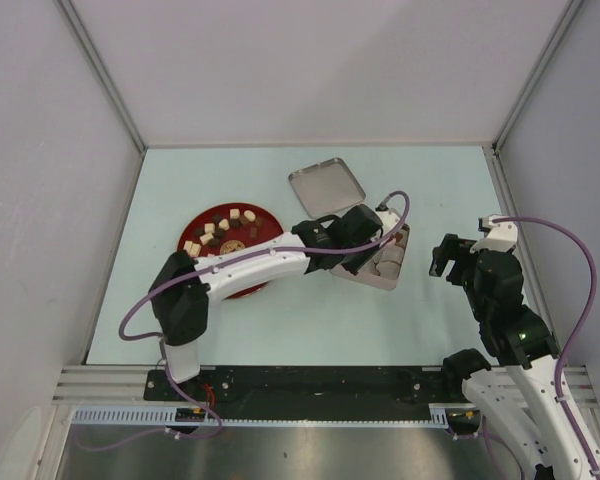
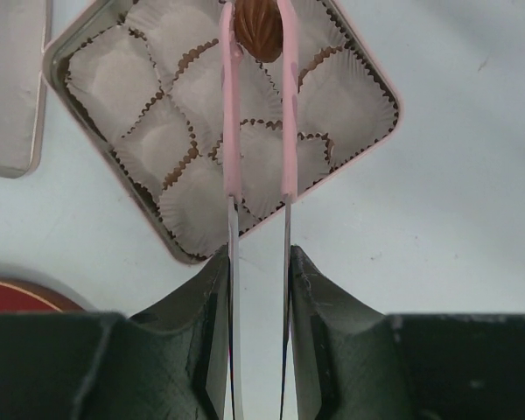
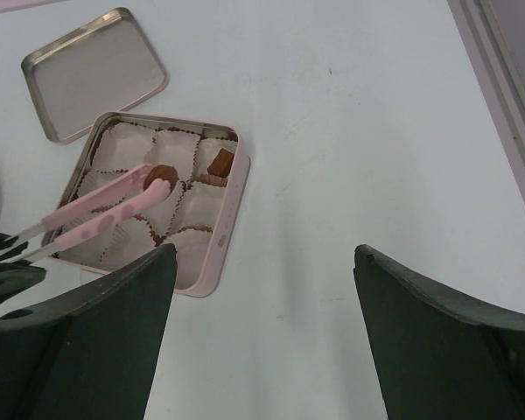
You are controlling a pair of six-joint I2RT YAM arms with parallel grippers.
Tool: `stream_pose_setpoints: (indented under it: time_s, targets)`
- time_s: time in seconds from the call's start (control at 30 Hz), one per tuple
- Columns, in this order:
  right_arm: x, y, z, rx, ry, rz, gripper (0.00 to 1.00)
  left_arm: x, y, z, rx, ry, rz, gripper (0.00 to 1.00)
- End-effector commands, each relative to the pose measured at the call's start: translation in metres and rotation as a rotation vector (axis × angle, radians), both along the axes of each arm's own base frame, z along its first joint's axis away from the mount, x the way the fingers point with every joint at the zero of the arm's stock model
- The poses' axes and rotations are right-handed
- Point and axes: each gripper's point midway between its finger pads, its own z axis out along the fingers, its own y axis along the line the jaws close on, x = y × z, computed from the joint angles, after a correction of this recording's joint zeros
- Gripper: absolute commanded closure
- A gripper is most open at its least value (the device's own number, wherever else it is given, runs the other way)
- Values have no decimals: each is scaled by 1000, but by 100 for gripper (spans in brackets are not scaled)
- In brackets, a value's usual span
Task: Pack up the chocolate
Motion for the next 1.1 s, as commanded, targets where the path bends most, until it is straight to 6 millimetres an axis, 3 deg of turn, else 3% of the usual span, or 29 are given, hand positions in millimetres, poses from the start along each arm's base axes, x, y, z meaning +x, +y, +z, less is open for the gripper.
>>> stream_pose_setpoints:
  time_s: [0.0, 0.43, 0.77, 1.07]
  targets:
    - [2, -1, 11, 5, -49, -8, 13, 8, -24, 10, -32, -49, -53, 86]
    - [3, -2, 10, 3, -45, -13, 14, 13, -36, -20, 24, -28, -85, 81]
    - [4, -3, 10, 3, -41, -20, 14, 16, -39, -29, 56, -35, -99, 72]
    - [4, -3, 10, 3, -42, -19, 14, 17, -41, -25, 40, -40, -96, 67]
